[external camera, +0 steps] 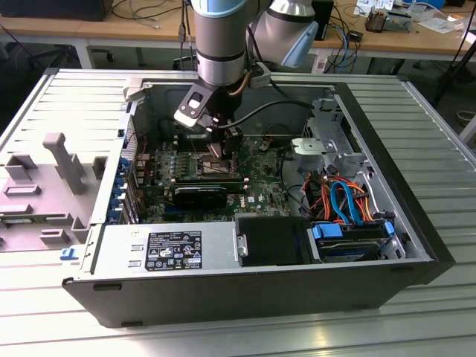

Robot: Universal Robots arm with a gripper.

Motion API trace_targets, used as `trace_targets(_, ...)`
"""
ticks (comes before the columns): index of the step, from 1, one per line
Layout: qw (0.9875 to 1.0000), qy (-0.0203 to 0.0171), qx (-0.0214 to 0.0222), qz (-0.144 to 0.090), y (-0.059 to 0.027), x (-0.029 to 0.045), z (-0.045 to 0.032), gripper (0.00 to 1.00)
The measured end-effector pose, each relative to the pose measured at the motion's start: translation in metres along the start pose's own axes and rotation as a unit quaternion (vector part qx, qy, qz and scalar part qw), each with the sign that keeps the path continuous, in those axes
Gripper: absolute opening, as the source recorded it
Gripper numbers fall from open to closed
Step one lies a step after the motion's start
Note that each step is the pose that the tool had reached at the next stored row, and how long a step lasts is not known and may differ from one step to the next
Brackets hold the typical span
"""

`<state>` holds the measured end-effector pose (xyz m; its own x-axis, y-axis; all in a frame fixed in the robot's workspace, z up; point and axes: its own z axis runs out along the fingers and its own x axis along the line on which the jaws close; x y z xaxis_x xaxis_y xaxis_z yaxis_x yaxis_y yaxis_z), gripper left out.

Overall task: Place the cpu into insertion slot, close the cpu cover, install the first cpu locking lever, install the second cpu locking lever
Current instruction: 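Place the cpu into insertion slot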

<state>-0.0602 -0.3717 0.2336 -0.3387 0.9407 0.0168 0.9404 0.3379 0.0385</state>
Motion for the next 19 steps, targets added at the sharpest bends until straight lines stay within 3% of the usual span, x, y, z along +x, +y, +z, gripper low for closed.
trace_targets(19, 1.0000, -0.0003, -0.0001, 0.007, 0.0000, 0.0000, 0.0005, 0.55)
